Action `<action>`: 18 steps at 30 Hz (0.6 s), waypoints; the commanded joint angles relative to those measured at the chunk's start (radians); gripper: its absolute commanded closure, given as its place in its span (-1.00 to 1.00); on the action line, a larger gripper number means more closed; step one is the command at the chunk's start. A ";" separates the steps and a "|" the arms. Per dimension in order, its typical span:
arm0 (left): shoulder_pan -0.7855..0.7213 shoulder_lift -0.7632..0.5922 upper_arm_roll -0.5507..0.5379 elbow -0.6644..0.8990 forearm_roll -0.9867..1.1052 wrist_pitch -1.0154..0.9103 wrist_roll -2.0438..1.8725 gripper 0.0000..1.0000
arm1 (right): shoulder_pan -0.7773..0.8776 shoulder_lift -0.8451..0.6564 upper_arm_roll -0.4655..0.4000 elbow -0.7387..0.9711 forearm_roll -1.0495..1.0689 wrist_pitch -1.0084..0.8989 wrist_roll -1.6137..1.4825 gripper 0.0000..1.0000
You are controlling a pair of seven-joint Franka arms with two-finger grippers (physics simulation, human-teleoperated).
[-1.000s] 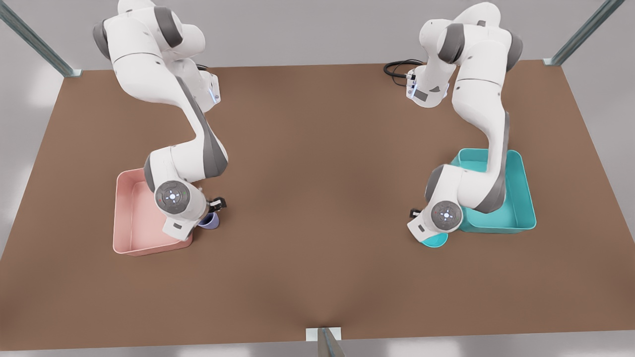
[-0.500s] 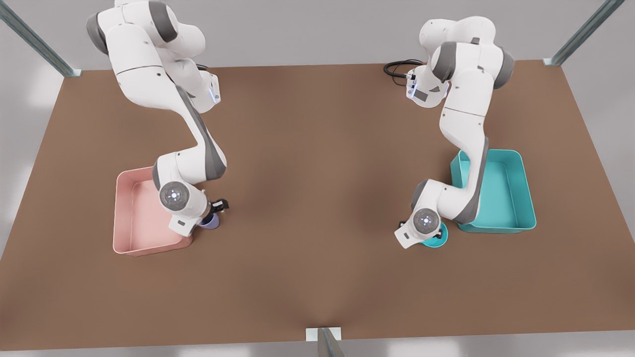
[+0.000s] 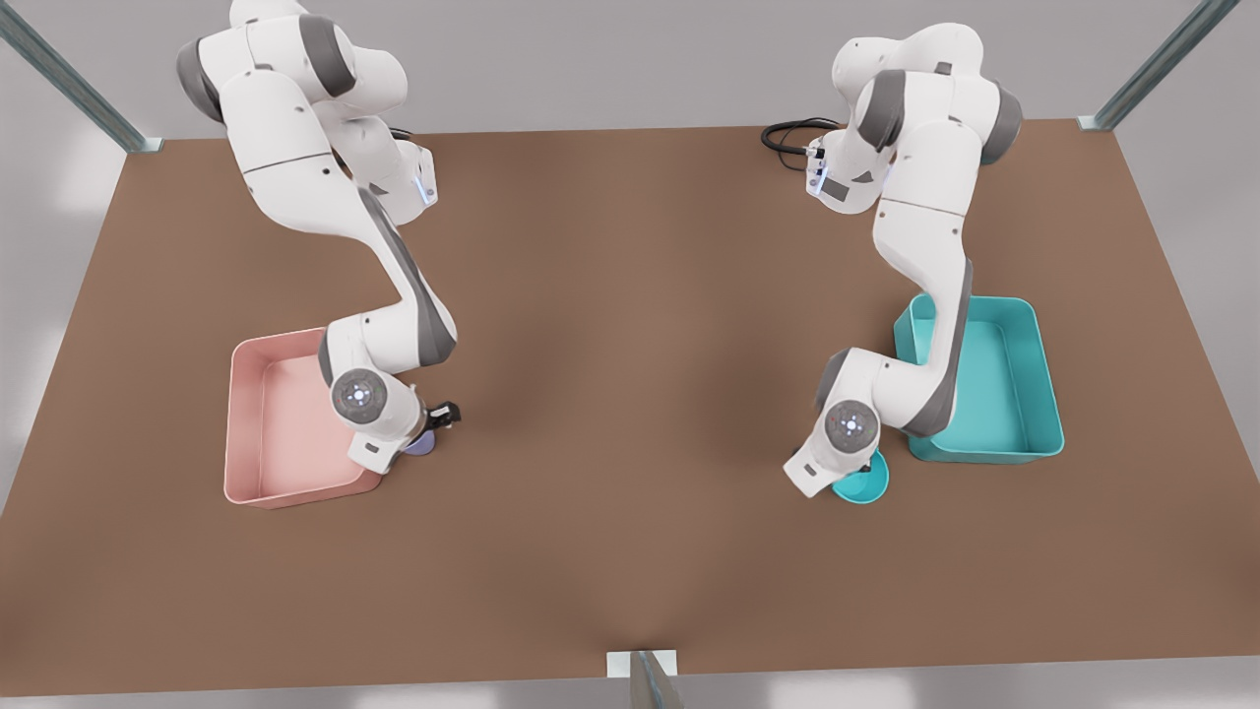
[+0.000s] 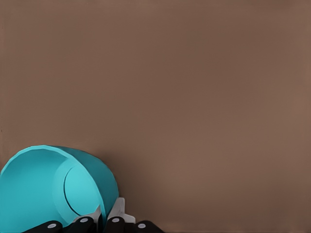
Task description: Put the bowls and cups in different boxes
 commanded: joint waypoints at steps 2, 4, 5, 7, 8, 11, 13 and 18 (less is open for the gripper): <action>0.002 -0.116 0.002 0.001 -0.028 -0.069 -0.164 0.57 | 0.001 0.006 0.000 -0.006 0.000 0.009 -0.002 -1.00; 0.001 -0.172 0.023 0.001 -0.015 -0.172 -0.163 0.57 | 0.001 0.009 0.000 -0.016 0.000 0.009 0.003 -1.00; 0.001 -0.188 0.035 0.001 -0.015 -0.180 -0.161 0.57 | 0.001 0.018 0.000 -0.019 0.000 0.009 0.003 -1.00; 0.016 -0.231 0.058 -0.001 0.015 -0.244 -0.157 0.57 | 0.001 0.026 0.000 -0.029 0.001 0.009 0.003 -1.00; 0.070 -0.251 0.058 -0.015 0.016 -0.270 -0.158 0.57 | 0.001 0.029 0.000 -0.031 0.000 0.011 0.003 -1.00; 0.199 -0.333 0.060 -0.183 0.015 -0.264 -0.055 0.57 | 0.001 0.035 0.000 -0.031 -0.006 0.012 0.003 -0.77; 0.214 -0.345 0.071 -0.292 0.019 -0.197 -0.055 0.57 | 0.001 0.049 0.000 -0.025 -0.012 0.012 0.003 -0.27; 0.280 -0.343 0.089 -0.467 0.071 -0.034 -0.055 0.57 | 0.001 0.057 0.000 -0.017 -0.012 0.011 0.001 0.34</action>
